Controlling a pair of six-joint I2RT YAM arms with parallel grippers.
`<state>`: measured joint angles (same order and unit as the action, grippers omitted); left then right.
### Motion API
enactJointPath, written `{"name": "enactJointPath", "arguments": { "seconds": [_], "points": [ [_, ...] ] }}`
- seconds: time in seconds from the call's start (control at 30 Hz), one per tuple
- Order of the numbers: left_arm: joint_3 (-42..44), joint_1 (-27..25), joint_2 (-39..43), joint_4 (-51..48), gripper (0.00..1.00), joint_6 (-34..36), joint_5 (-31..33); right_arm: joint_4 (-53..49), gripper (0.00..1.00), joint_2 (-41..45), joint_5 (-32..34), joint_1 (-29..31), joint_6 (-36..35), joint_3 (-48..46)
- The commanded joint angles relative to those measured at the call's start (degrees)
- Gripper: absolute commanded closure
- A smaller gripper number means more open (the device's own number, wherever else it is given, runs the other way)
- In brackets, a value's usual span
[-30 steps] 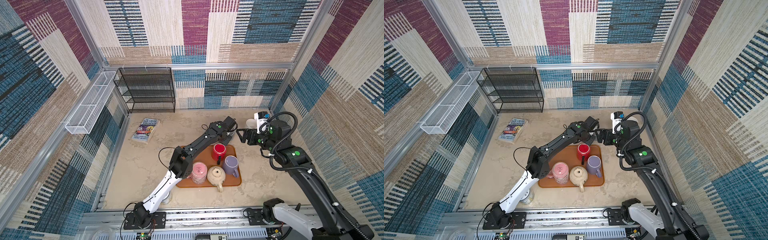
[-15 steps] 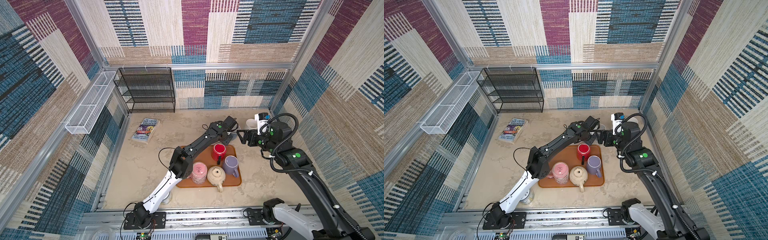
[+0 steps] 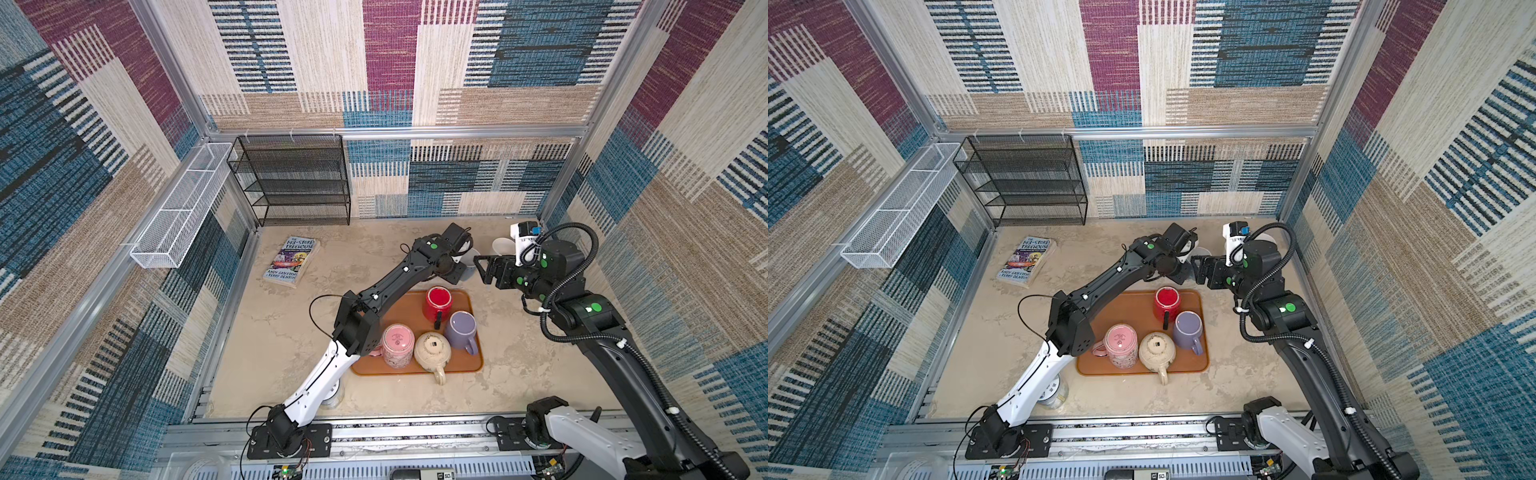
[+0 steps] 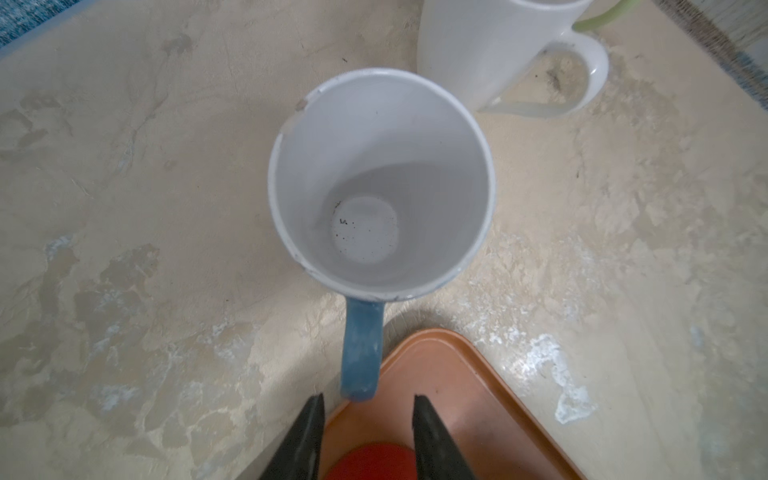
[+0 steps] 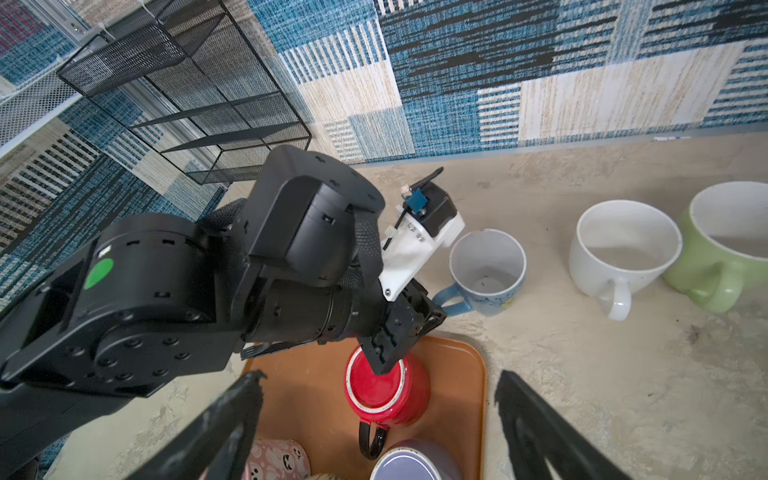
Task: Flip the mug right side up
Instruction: 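Grasp the upright blue mug with the right gripper while the left gripper draws back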
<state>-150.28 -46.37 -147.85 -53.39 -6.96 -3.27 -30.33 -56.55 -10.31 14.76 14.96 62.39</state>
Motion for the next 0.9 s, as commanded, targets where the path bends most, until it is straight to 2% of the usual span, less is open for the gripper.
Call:
{"name": "enactJointPath", "arguments": {
  "seconds": [0.0,0.17,0.27,0.47,0.63,0.77,0.87],
  "points": [
    [0.7,0.6,1.6,1.3,0.59,-3.0,-6.3,-0.7,0.1,-0.6,1.4,0.0,0.2,0.9],
    [5.1,2.3,6.4,1.7,0.57,-5.0,-10.6,-2.7,0.1,-1.4,3.5,0.0,1.4,2.9],
    [11.9,3.4,12.4,3.8,0.54,-5.4,-11.8,-2.3,0.1,-1.2,4.4,0.2,3.2,2.1],
    [33.0,4.5,31.1,11.6,0.45,-4.1,-8.9,0.9,0.11,-3.5,7.4,3.4,8.8,-3.8],
    [49.6,5.6,46.9,15.5,0.37,-4.3,-6.7,6.7,0.11,-6.4,5.0,3.7,16.3,-9.2],
    [62.6,6.4,59.6,17.8,0.36,-5.2,-6.7,10.3,0.11,-10.9,4.2,3.9,20.6,-10.9],
    [70.6,6.7,68.0,17.6,0.36,-5.5,-5.7,12.6,0.15,-15.3,5.6,4.5,22.3,-11.1]
  ]
}}
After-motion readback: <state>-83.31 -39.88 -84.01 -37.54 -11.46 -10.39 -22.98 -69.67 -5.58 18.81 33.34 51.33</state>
